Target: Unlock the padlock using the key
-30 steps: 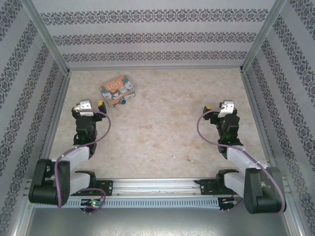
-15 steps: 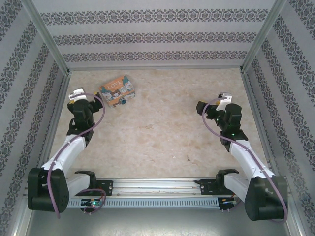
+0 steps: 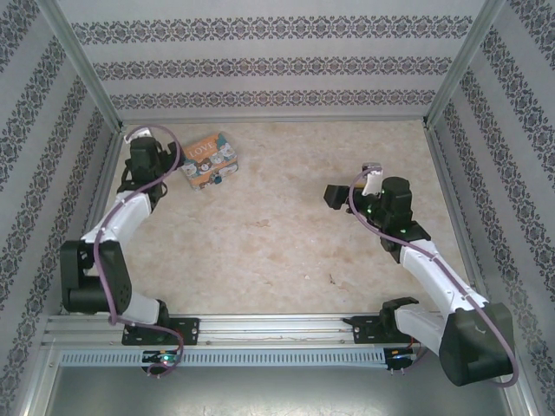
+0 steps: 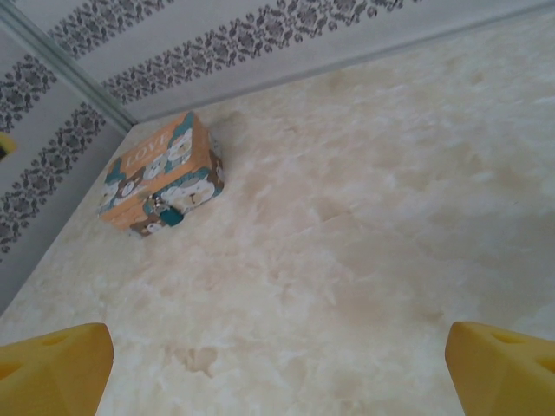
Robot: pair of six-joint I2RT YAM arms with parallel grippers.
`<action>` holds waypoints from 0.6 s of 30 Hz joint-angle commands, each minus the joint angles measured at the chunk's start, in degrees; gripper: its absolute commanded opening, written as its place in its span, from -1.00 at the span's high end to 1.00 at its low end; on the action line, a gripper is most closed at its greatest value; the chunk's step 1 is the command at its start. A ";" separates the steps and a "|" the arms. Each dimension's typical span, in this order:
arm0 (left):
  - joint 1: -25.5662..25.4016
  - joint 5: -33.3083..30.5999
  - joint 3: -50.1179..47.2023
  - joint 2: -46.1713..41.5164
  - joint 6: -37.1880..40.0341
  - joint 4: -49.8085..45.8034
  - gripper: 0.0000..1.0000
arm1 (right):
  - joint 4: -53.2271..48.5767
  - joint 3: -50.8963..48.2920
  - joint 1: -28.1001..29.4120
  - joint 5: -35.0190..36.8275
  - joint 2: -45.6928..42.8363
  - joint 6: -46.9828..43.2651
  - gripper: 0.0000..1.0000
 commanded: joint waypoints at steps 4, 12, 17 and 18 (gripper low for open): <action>3.79 14.27 8.38 9.30 -7.21 -6.03 -0.99 | -2.31 2.12 2.54 0.88 1.12 -2.85 -0.97; 5.84 22.76 16.08 19.39 -10.18 -8.33 -0.99 | -2.51 2.34 4.29 2.39 1.54 -4.97 -0.97; 6.84 26.85 18.79 24.20 -12.49 -7.67 -0.99 | -2.51 2.00 4.70 3.54 1.71 -5.71 -0.97; 6.84 27.32 19.64 25.19 -12.78 -8.12 -0.99 | -2.51 1.90 4.73 4.00 1.71 -5.80 -0.97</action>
